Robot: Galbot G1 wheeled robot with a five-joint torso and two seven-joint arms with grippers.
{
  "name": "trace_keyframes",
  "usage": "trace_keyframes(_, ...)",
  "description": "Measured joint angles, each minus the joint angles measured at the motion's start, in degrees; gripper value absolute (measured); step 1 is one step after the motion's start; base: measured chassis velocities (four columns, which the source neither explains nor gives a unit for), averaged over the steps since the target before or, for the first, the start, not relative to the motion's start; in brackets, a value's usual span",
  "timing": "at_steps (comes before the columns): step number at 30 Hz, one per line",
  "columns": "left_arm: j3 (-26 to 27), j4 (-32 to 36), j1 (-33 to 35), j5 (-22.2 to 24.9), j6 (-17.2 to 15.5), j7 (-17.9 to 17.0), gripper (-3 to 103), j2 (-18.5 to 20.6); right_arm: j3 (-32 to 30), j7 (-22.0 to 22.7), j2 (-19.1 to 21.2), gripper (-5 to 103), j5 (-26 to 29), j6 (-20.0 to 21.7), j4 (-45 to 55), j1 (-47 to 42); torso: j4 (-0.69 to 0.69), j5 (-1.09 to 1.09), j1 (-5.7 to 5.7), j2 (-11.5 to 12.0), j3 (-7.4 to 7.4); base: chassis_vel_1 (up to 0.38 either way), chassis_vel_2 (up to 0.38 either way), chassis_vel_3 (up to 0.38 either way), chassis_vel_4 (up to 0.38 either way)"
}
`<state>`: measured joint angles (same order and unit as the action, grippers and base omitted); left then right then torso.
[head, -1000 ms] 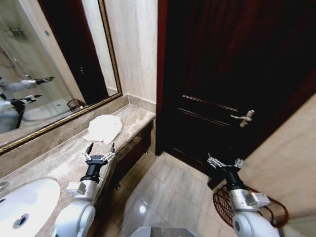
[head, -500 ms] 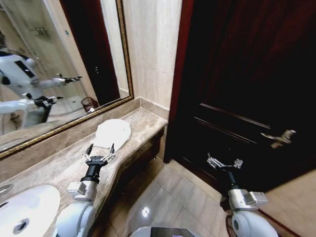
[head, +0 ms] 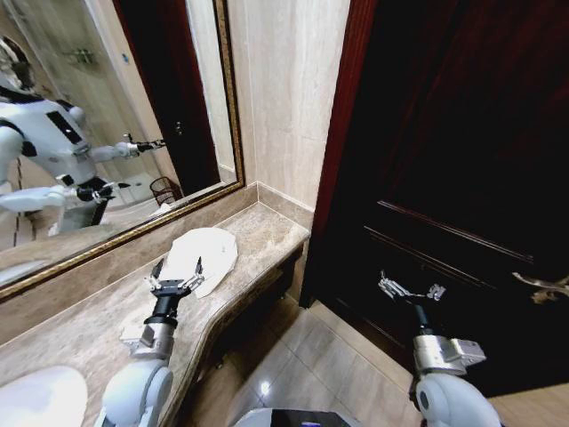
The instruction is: Discard the used towel into the hamper.
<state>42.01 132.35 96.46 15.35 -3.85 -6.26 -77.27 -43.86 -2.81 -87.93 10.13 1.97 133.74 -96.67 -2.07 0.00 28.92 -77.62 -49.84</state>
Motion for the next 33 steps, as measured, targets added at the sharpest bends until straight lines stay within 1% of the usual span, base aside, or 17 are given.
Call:
trace_keyframes(1, 0.0, 0.3, -0.2, 0.6, -1.4, -0.7, 100, 0.4, 0.0, 0.0, -0.1, 100, -0.1, 0.0, 0.0, -0.1, -0.02, 0.00, -0.01, 0.0, 0.00, 0.063, 0.001, -0.040, 0.026)
trace_keyframes(2, 0.0, 0.3, -0.2, 0.6, -1.4, -0.7, 100, 0.4, 0.0, 0.0, -0.1, 100, -0.1, 0.0, 0.0, -0.1, -0.02, 0.00, -0.01, 0.0, 0.00, 0.063, 0.001, -0.040, 0.026)
trace_keyframes(6, -0.1, 1.0, -2.5, 5.4, -7.7, -4.4, 100, 2.9, -0.4, 0.0, -0.3, 100, -0.5, -0.1, -0.6, -0.5, -0.02, 0.00, -0.03, 0.0, 0.01, 0.000, 0.000, 0.000, 0.000)
trace_keyframes(7, -0.1, 1.0, -2.5, 5.4, -7.7, -4.4, 100, 2.9, -0.4, 0.0, -0.3, 100, -0.5, -0.1, -0.6, -0.5, -0.02, 0.00, -0.03, 0.0, 0.01, 0.000, 0.000, 0.000, 0.000)
trace_keyframes(8, -0.3, 0.8, -3.7, 6.9, -9.4, -5.6, 100, 4.1, -0.5, 0.0, -0.3, 100, -0.7, -0.1, -0.7, -0.8, -0.03, 0.00, -0.02, 0.0, 0.01, 0.000, 0.000, 0.000, 0.000)
trace_keyframes(10, -0.5, -0.2, -6.5, 10.0, -12.7, -7.7, 100, 7.0, -0.7, 0.0, 0.0, 100, -0.8, -0.1, -0.7, -1.7, 0.02, 0.00, 0.00, 0.0, 0.00, 0.000, 0.000, 0.000, 0.000)
trace_keyframes(11, -0.5, -0.2, -6.5, 10.0, -12.7, -7.7, 100, 7.0, -0.7, 0.0, 0.0, 100, -0.8, -0.1, -0.7, -1.7, 0.02, 0.00, 0.00, 0.0, 0.00, 0.000, 0.000, 0.000, 0.000)
trace_keyframes(13, -0.4, -1.2, -9.0, 14.0, -16.9, -11.3, 100, 10.1, -0.3, 0.0, 0.6, 100, -0.9, 0.2, -1.2, -1.4, 0.04, 0.00, 0.01, 0.0, 0.00, 0.000, 0.000, 0.000, 0.000)
trace_keyframes(14, -0.2, -1.5, -9.5, 14.9, -18.2, -12.3, 100, 10.8, 0.0, -0.1, 0.9, 100, -1.0, 0.6, -1.5, -0.8, 0.01, -0.01, 0.01, 0.0, -0.01, 0.000, 0.000, 0.000, 0.000)
trace_keyframes(15, -0.2, -1.5, -9.5, 14.9, -18.2, -12.3, 100, 10.8, 0.0, -0.1, 0.9, 100, -1.0, 0.6, -1.5, -0.8, 0.01, -0.01, 0.01, 0.0, -0.01, 0.000, 0.000, 0.000, 0.000)
trace_keyframes(16, 0.1, -2.3, -10.7, 16.3, -20.5, -13.6, 100, 12.2, 0.3, -0.1, 1.5, 100, -1.0, 1.0, -2.0, -0.2, -0.05, 0.00, 0.01, 0.0, 0.00, 0.000, 0.000, 0.000, 0.000)
trace_keyframes(18, -0.3, -3.8, -13.2, 18.4, -23.2, -15.0, 100, 14.3, 0.2, -0.1, 2.1, 100, -0.9, 1.3, -2.4, -0.2, -0.04, -0.01, 0.01, 0.0, 0.00, 0.000, 0.000, 0.000, 0.000)
trace_keyframes(19, -0.3, -3.8, -13.2, 18.4, -23.2, -15.0, 100, 14.3, 0.2, -0.1, 2.1, 100, -0.9, 1.3, -2.4, -0.2, -0.04, -0.01, 0.01, 0.0, 0.00, 0.000, 0.000, 0.000, 0.000)
trace_keyframes(21, -0.5, -5.3, -15.2, 20.3, -25.5, -15.6, 100, 15.8, 0.0, 0.0, 2.9, 100, -0.5, 1.6, -2.7, -0.1, 0.02, -0.01, 0.01, 0.0, 0.00, 0.000, 0.000, 0.000, 0.000)
trace_keyframes(24, -1.0, -7.5, -17.4, 22.2, -27.0, -15.8, 100, 17.7, -0.5, 0.1, 3.5, 100, 0.0, 1.8, -3.3, 0.1, -0.03, 0.00, 0.01, 0.0, 0.00, 0.000, 0.000, 0.000, 0.000)
trace_keyframes(30, -3.2, -13.1, -23.1, 27.8, -31.3, -15.7, 100, 21.4, -1.6, 1.0, 3.3, 100, 0.8, 1.8, -3.4, -0.6, 0.00, -0.01, 0.01, 0.0, -0.01, 0.000, 0.000, 0.000, 0.000)
trace_keyframes(33, -3.9, -15.2, -25.2, 29.7, -32.3, -15.2, 100, 22.5, -1.6, 1.4, 3.1, 100, 0.7, 1.9, -3.3, -0.4, -0.02, 0.00, 0.01, 0.0, -0.01, 0.000, 0.000, 0.000, 0.000)
